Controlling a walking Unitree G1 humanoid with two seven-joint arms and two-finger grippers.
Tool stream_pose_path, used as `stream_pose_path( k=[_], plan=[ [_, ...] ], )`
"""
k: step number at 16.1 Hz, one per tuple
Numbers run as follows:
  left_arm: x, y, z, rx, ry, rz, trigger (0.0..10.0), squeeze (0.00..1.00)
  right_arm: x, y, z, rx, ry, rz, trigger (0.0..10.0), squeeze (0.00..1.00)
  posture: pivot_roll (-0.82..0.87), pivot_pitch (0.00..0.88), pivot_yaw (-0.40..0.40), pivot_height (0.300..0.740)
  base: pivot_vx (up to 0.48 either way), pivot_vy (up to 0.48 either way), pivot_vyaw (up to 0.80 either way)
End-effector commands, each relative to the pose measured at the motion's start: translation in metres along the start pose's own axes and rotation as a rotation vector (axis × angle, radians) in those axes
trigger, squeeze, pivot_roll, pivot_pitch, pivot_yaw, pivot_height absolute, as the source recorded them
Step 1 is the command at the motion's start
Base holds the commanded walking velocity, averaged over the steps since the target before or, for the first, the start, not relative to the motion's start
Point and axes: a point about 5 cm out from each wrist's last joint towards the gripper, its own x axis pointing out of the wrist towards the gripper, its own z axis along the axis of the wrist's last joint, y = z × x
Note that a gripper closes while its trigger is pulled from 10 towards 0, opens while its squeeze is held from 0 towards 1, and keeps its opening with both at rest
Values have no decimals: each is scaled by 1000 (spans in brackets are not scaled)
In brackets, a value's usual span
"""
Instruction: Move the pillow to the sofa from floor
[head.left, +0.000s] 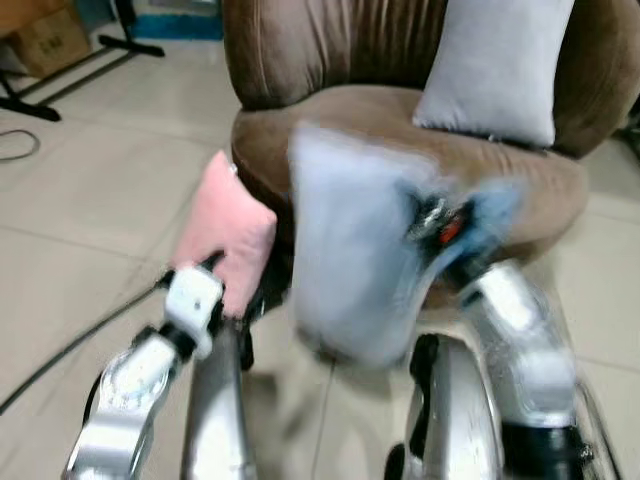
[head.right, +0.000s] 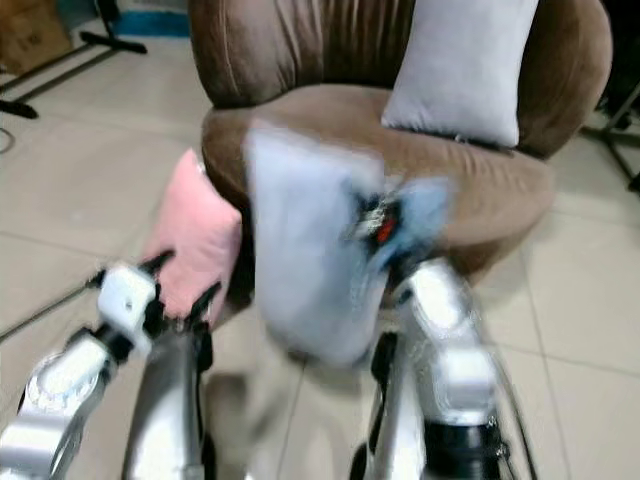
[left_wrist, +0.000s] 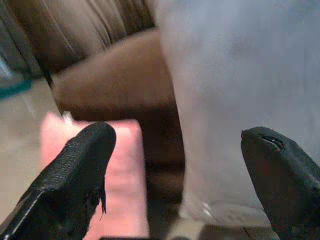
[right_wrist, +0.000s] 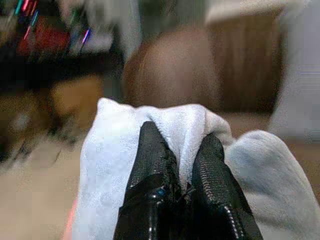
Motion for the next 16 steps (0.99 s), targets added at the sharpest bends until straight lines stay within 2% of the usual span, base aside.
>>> stream_pose_path(
  k=[1,3,5,8,11,12,13,15,16],
  plan=[
    [5,4,10,22,-30,18,10000,67,1,-6,36,5,-149,-50,10000,0,-34,0,-8,443,0,0,0],
    [19,17,22,62,-67,94,10000,51,16,-17,88,15,-340,-124,10000,0,-17,0,-10,468,0,0,0],
    [22,23,21,62,-53,148,10000,55,24,-19,109,-9,-386,-125,10000,0,-9,0,-17,488,0,0,0],
    [18,24,21,73,-54,147,10000,47,36,-17,117,-16,-400,-129,10000,0,5,0,-32,513,0,0,0],
    [17,26,22,80,-57,180,10000,55,55,-21,129,-18,-450,-135,10000,0,26,0,-50,543,0,0,0],
    [17,25,22,79,-59,183,10000,55,57,-23,122,-20,-435,-138,10000,0,32,0,-55,553,0,0,0],
    [16,24,22,81,-59,184,10000,55,57,-23,102,-22,-385,-149,10000,0,35,0,-57,563,0,0,0],
    [16,22,20,86,-55,184,10000,55,45,-25,46,-48,-230,-202,10000,0,38,0,-56,583,0,0,0],
    [16,22,19,87,-53,184,10000,59,32,-28,12,-60,-145,-244,10000,0,30,0,-45,593,0,0,0]
  ],
)
